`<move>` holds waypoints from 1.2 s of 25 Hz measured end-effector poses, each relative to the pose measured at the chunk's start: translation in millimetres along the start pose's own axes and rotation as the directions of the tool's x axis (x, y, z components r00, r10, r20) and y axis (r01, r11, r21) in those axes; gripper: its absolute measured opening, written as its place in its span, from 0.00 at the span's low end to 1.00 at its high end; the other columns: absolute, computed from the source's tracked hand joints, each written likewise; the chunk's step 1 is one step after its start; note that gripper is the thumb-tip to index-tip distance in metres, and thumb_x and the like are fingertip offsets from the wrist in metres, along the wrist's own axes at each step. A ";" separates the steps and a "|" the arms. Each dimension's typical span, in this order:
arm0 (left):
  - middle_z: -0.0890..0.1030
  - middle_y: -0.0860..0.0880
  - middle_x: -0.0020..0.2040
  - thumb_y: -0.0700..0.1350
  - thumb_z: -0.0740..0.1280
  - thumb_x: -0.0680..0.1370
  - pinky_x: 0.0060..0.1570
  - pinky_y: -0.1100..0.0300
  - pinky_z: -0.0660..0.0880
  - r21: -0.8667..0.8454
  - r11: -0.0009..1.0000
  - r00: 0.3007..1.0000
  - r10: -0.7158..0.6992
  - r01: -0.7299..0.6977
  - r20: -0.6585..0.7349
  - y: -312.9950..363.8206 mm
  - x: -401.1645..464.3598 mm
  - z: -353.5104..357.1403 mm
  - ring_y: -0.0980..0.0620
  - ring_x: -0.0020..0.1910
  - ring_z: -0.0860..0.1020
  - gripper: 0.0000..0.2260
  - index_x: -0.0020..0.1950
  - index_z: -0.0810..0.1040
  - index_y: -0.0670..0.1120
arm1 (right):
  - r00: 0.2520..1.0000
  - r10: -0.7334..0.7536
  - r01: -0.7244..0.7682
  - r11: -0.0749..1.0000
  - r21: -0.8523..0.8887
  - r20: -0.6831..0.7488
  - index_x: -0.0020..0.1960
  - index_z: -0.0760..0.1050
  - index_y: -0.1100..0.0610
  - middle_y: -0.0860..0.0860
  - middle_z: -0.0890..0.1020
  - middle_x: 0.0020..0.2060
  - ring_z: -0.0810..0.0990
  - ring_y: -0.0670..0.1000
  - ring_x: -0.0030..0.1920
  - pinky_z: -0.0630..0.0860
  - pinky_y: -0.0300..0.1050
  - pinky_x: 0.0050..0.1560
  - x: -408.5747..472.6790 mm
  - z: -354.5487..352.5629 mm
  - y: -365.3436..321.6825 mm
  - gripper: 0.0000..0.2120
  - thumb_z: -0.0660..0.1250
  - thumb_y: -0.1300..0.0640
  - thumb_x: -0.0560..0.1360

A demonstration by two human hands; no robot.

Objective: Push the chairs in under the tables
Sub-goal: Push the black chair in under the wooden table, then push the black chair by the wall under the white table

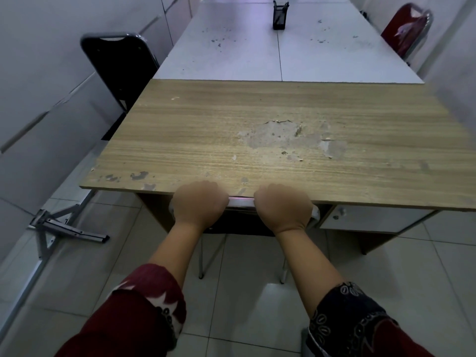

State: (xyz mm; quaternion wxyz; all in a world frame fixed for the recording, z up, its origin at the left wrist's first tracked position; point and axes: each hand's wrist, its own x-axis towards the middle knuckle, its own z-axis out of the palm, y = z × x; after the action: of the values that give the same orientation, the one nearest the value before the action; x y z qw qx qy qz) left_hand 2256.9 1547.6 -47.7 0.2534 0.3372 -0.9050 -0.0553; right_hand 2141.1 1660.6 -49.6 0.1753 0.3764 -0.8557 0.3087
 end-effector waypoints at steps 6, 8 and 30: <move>0.82 0.46 0.40 0.49 0.57 0.77 0.40 0.56 0.61 -0.051 0.998 0.993 0.053 -0.048 0.108 -10.9 -5.2 3.1 0.45 0.43 0.76 0.14 0.39 0.77 0.44 | 0.954 0.187 -0.186 0.982 -0.026 0.233 0.27 0.67 0.58 0.50 0.68 0.21 0.66 0.54 0.25 0.60 0.43 0.37 1.2 -1.1 1.8 0.15 0.60 0.54 0.71; 0.82 0.48 0.49 0.47 0.59 0.78 0.50 0.53 0.62 -0.087 0.996 0.992 0.042 -0.032 0.116 -21.9 -9.1 -1.3 0.47 0.51 0.75 0.09 0.47 0.77 0.45 | 0.897 0.308 -0.304 0.951 -0.062 0.318 0.35 0.72 0.56 0.50 0.76 0.31 0.72 0.55 0.34 0.61 0.46 0.42 9.6 -1.4 -4.2 0.10 0.60 0.52 0.72; 0.80 0.46 0.58 0.47 0.56 0.76 0.62 0.52 0.60 -0.022 0.956 0.956 -0.291 0.291 0.021 -408.2 132.7 -89.2 0.47 0.60 0.73 0.16 0.60 0.76 0.45 | 0.855 0.003 -0.179 0.940 0.289 0.519 0.57 0.74 0.51 0.53 0.77 0.59 0.73 0.57 0.58 0.65 0.51 0.57 163.3 253.0 -357.3 0.13 0.61 0.52 0.74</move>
State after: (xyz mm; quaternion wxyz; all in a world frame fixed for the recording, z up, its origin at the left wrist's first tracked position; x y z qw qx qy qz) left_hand 2453.3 1156.3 -25.1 0.2388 0.4631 -0.8469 -0.1062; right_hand 2285.8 1218.0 -10.3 -0.1380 0.4268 -0.8252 0.3432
